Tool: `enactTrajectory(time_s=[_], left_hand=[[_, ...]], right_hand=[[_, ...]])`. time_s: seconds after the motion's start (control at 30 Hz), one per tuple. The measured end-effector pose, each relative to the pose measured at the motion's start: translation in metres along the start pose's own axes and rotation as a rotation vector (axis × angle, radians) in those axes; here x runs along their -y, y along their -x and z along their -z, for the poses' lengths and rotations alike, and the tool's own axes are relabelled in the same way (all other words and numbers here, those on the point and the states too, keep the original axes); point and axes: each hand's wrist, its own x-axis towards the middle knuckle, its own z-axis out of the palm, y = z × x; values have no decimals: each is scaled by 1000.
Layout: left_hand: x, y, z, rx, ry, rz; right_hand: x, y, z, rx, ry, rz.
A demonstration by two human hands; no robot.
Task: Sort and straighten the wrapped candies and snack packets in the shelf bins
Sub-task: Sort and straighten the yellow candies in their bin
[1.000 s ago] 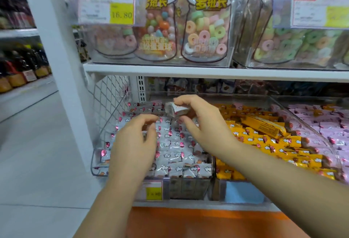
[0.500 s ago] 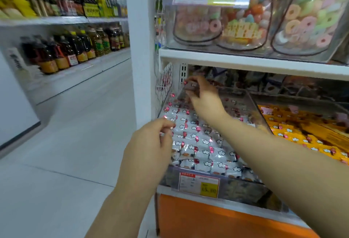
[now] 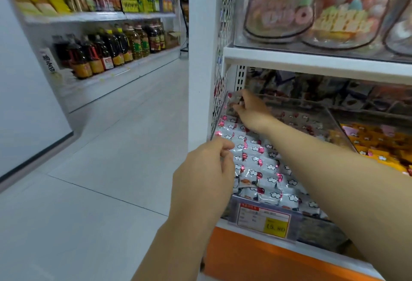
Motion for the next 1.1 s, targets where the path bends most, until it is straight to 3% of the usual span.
enactTrajectory(time_s=[0.13,0.3,0.47,0.6,0.7,0.97,1.1], left_hand=[[0,-2,-3,-2,-32,18],[-1,-1,-4,-6,-67,13],[-2,-3,-6,-20,-92,21],[-3,-3,-6,-30,-102,23],[-7,-2,-9,-32,-104,-4],[-28,1,-27,17,-34,-120],[-41,4,-41,68,-16,-147]], right_hand=[[-10,-8,-7,67,246,0],[-9,-1,-9,-122,388,123],[-12,-1,-4,153,568,-28],[-20,-4,-2,204,374,5],[-19,3,8,130,194,22],[-21,66,44,47,266,202],[-41,109,75,-56,277,166]])
